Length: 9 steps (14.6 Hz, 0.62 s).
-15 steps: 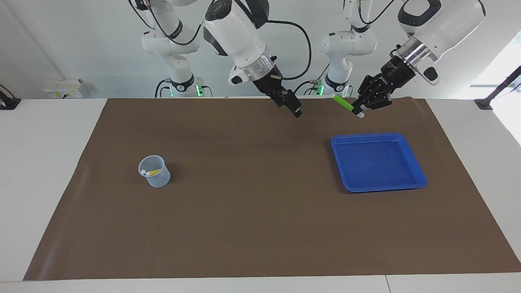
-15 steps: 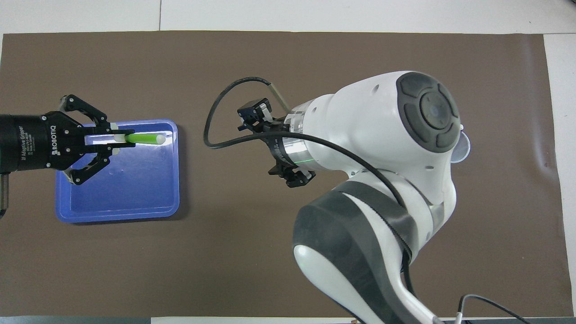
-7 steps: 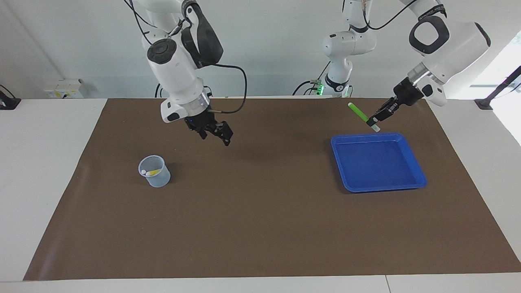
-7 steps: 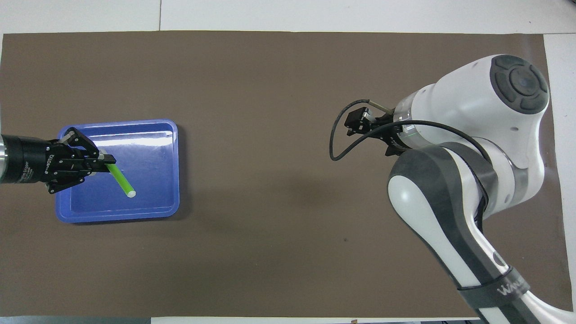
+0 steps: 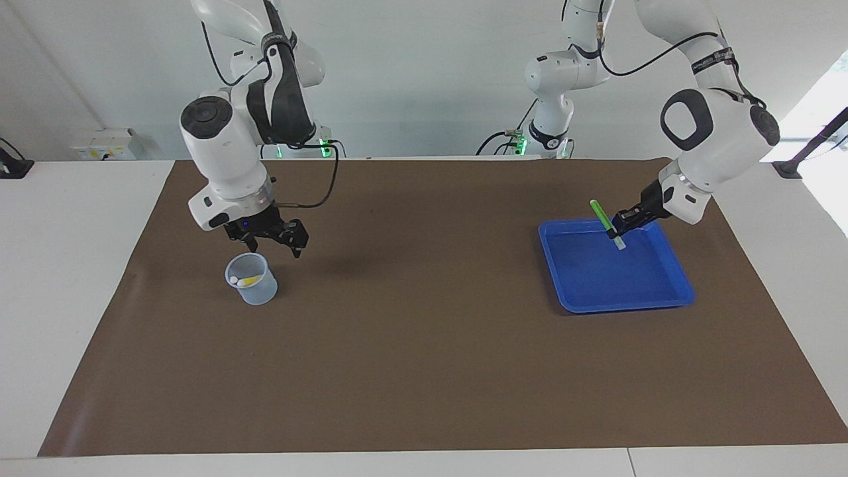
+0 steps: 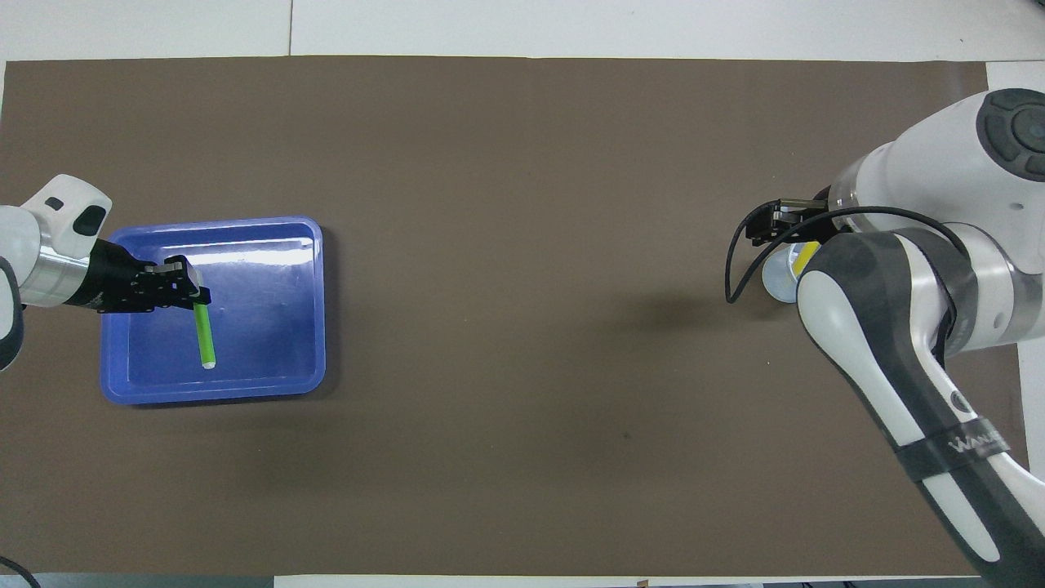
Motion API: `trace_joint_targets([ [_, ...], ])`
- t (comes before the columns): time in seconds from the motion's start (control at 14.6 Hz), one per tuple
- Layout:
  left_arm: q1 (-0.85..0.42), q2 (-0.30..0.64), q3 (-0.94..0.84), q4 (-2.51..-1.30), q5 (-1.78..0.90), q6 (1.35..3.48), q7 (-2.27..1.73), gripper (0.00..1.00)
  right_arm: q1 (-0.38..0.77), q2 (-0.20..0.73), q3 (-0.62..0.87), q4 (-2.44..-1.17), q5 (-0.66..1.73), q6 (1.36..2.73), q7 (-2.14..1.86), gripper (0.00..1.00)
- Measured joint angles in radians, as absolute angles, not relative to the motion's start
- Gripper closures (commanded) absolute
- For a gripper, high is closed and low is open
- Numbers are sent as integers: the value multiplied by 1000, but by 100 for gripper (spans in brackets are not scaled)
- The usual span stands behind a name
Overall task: Right arm passes pens to left for tray arrangement
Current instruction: 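Release the green pen in the tray and raise the left gripper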
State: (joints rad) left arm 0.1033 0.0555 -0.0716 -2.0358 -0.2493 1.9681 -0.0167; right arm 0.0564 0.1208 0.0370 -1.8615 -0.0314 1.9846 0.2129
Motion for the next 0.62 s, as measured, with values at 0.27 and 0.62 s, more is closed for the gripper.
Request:
trace_joint_targets([
  [0.27, 45, 152, -78, -2008, -158, 2031, 45, 100, 56, 124, -27, -1867, -37, 1984, -133, 3],
  [0.62, 2, 228, -80, -1989, -99, 2105, 67, 100, 56, 124, -72, -1871, -37, 2004, -657, 5],
])
